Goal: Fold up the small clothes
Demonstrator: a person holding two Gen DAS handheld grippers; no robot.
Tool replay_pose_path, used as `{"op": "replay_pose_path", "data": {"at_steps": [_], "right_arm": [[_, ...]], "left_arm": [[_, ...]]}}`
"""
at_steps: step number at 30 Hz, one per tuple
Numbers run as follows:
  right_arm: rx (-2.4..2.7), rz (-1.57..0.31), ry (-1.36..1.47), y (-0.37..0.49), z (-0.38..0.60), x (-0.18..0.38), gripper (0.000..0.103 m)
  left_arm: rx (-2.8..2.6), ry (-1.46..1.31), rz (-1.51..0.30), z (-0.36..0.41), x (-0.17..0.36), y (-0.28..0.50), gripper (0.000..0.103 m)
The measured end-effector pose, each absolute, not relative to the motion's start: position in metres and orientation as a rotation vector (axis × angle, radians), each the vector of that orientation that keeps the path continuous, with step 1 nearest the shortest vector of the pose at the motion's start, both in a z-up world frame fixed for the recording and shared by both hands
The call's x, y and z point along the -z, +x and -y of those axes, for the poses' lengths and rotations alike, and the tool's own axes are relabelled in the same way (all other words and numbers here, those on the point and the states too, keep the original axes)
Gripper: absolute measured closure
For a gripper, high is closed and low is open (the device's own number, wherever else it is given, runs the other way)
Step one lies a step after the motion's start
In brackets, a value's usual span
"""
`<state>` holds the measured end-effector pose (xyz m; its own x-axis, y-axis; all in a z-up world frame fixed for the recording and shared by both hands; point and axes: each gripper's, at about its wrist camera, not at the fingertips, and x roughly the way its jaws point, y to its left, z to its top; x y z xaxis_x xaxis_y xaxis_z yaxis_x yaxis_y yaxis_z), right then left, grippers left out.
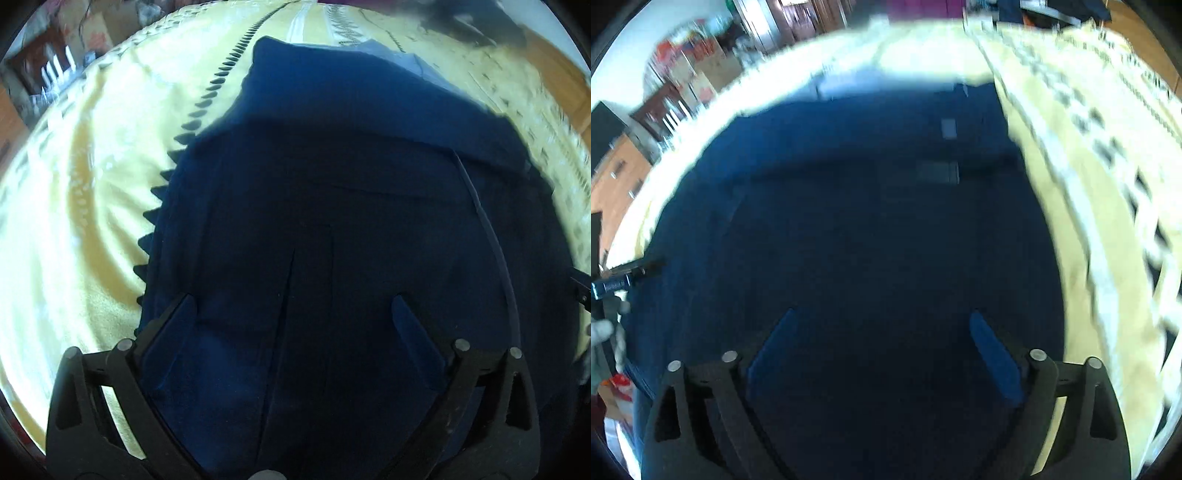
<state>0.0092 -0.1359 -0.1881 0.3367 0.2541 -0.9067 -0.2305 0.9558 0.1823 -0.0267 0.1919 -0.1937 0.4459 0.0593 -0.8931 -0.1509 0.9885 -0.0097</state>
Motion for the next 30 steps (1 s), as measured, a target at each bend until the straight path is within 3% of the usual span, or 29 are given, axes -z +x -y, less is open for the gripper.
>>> {"op": "replay_pose_path", "data": {"at_steps": [5, 17, 30], "right_arm": [[-0.321, -1.169, -0.146, -0.011, 0.12, 0.197, 0.0], [-0.329, -1.088, -0.104, -0.03, 0.128, 0.2, 0.0], [-0.318, -1.001, -0.081, -0.025, 0.123, 0.203, 0.0]], "left_arm": [[-0.153, -0.13, -1.155, -0.197, 0.195, -0.015, 0.0], [-0.29, -0.159, -1.086, -0.196, 0.205, 0.041, 0.0], [-0.307, -0.111, -1.026, -0.19, 0.209, 0.034, 0.0]]}}
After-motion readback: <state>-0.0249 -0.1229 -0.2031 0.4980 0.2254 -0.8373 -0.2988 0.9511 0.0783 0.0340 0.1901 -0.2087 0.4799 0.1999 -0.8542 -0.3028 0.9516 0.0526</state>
